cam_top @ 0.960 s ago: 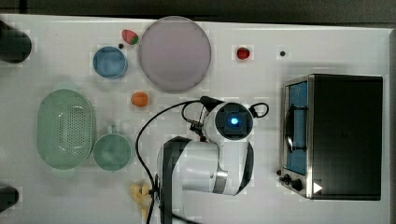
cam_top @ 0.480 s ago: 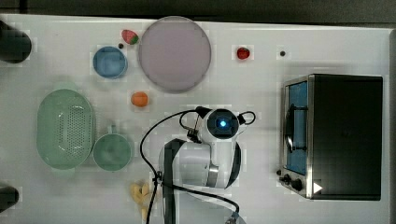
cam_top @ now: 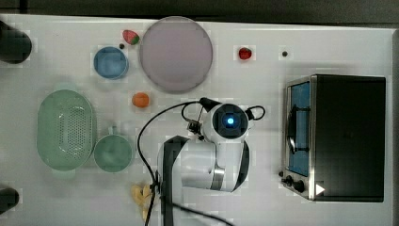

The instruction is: Pick ketchup from plate and place it on table.

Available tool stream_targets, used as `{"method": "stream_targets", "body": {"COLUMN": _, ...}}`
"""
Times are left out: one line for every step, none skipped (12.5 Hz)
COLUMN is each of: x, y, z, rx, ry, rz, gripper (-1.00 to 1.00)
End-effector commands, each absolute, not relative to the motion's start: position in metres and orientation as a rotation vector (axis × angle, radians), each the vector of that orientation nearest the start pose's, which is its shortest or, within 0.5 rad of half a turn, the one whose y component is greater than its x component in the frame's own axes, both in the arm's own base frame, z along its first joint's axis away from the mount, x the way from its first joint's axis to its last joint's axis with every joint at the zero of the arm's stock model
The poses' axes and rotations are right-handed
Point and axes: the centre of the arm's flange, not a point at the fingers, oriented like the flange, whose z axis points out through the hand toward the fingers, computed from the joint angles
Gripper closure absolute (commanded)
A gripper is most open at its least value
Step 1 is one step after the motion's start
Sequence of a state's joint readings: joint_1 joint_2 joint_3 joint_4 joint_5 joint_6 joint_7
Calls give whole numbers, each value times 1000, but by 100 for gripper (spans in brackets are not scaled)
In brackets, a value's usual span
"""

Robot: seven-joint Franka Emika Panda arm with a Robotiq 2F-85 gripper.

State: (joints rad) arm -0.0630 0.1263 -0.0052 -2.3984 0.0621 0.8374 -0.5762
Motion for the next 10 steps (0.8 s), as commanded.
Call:
{"method": "stream_targets", "body": {"x": 519, "y": -24, "z": 404, "rx": -2980, "ry": 776, "rz": -72, "gripper": -100}}
{"method": "stream_targets", "body": {"x": 517, "y": -21, "z": 438, "rx": -2954, "ry": 868, "rz": -47, "gripper": -100}}
{"method": "stream_targets", "body": {"x": 512, "y": -19, "z": 468, "rx": -2929, "ry": 960, "rz": -6, "gripper": -100}}
{"method": "stream_targets", "body": {"x": 508, "y": -17, "z": 493, "rx": -2902, "ry": 1054, "rz": 27, "gripper": -100}}
{"method": "stream_targets", "body": {"x": 506, "y": -16, "z": 518, "rx": -2879, "ry": 1119, "rz": 37, "gripper": -100}}
{"method": "stream_targets", "body": {"x": 504, "y": -15, "z": 539, "rx": -2873, "ry": 1150, "rz": 40, "gripper": -100}}
{"method": "stream_targets", "body": {"x": 502, "y": -16, "z": 555, "rx": -2894, "ry": 1153, "rz": 45, "gripper": -100}}
{"method": "stream_targets", "body": {"x": 501, "y": -19, "z": 568, "rx": -2925, "ry": 1155, "rz": 42, "gripper": -100}}
{"method": "stream_targets", "body": {"x": 499, "y": -22, "z": 578, "rx": -2956, "ry": 1161, "rz": 41, "gripper": -100}}
{"method": "stream_targets", "body": {"x": 501, "y": -21, "z": 588, "rx": -2954, "ry": 1159, "rz": 12, "gripper": -100}}
